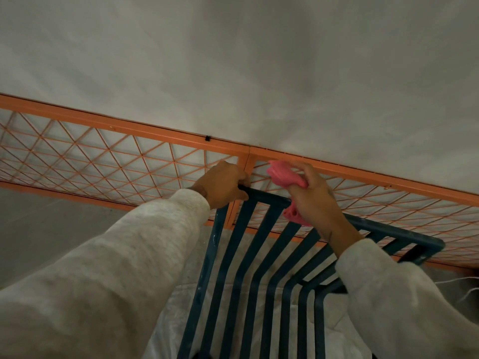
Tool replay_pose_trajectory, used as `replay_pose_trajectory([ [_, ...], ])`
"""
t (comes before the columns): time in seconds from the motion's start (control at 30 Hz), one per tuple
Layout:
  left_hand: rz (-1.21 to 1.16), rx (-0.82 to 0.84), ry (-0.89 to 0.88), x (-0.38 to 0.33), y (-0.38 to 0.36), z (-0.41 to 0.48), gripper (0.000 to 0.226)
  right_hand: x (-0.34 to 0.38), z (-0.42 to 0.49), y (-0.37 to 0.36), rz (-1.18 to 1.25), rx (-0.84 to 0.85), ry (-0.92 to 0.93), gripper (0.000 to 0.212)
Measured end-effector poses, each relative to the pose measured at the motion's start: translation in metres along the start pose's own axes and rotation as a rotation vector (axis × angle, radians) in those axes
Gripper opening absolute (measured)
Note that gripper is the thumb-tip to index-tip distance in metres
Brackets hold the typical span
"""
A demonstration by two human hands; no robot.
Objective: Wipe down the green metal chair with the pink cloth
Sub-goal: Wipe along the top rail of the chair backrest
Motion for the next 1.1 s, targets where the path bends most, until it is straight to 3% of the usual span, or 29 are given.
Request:
replay_pose_trajectory([
  [0.17, -0.014, -0.032, 0.002, -0.002, 0.003, 0.0, 0.022, -0.01, 0.009, -0.031, -0.423, 0.116, 0.059, 0.042],
  [0.33, -0.039, -0.063, -0.003, -0.005, 0.005, -0.001, 0.016, -0.01, -0.003, -0.06, -0.528, 0.166, 0.262, 0.049],
  [0.5, -0.059, -0.092, -0.02, -0.006, 0.005, -0.003, 0.019, -0.034, -0.033, -0.037, -0.915, 0.076, 0.415, 0.065],
  [0.6, -0.058, -0.095, -0.022, -0.008, 0.004, -0.003, 0.02, -0.038, -0.039, -0.025, -0.943, -0.019, 0.442, 0.072],
  [0.73, -0.064, -0.108, -0.009, -0.004, 0.004, -0.003, 0.021, -0.02, -0.036, -0.05, -1.0, 0.037, 0.494, 0.067],
  [0.93, -0.084, -0.115, 0.011, 0.0, 0.004, -0.009, 0.018, -0.02, -0.038, -0.059, -1.073, 0.128, 0.401, 0.072],
  [1.1, -0.091, -0.128, 0.021, -0.003, 0.004, -0.008, 0.022, -0.026, -0.044, -0.029, -1.012, 0.046, 0.333, 0.068],
])
Point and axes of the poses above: each hand's wrist, its own z-axis towards the middle knuckle, its own y-axis out of the back of the hand, x = y × z, the point moved 8 cm from there along z, towards the middle knuckle, and after that the axes turned 11 degrees about z, right-handed, at the moved point
